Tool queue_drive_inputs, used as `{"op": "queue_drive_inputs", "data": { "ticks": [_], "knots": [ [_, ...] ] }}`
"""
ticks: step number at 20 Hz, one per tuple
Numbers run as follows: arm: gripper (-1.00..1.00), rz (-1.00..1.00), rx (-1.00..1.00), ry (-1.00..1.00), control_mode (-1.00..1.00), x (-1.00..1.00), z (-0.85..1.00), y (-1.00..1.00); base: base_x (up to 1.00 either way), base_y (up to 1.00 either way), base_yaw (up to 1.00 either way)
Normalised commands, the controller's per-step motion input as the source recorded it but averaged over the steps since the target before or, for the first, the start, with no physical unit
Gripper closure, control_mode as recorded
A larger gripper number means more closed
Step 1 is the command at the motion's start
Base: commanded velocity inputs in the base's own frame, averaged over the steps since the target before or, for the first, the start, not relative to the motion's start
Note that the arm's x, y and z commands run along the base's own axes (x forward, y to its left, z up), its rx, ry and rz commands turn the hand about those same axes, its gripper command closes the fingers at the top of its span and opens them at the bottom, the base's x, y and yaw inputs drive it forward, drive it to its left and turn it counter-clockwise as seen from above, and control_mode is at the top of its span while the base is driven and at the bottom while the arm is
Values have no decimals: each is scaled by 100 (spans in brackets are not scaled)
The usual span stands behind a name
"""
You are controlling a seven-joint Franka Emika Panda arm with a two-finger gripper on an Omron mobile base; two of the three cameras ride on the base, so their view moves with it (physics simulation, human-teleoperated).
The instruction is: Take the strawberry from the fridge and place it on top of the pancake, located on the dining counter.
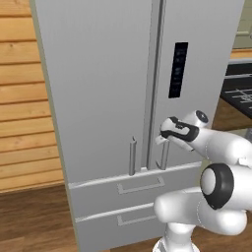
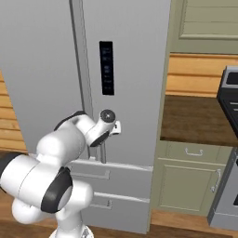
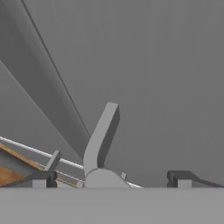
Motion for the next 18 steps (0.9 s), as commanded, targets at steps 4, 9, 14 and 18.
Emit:
{"op": "queue_drive_inputs", "data": {
  "ticks": [4,9,14,18],
  "knots": [
    [100,0,0,-5,-100,9,0,2,0,0,0],
    [100,-1,0,-1,-100,-13,0,-9,0,0,0],
    [100,-2,0,3,-100,-50,0,-69,0,0,0],
    [100,0,-1,0,-100,-74,-2,-98,0,0,0]
  ]
}}
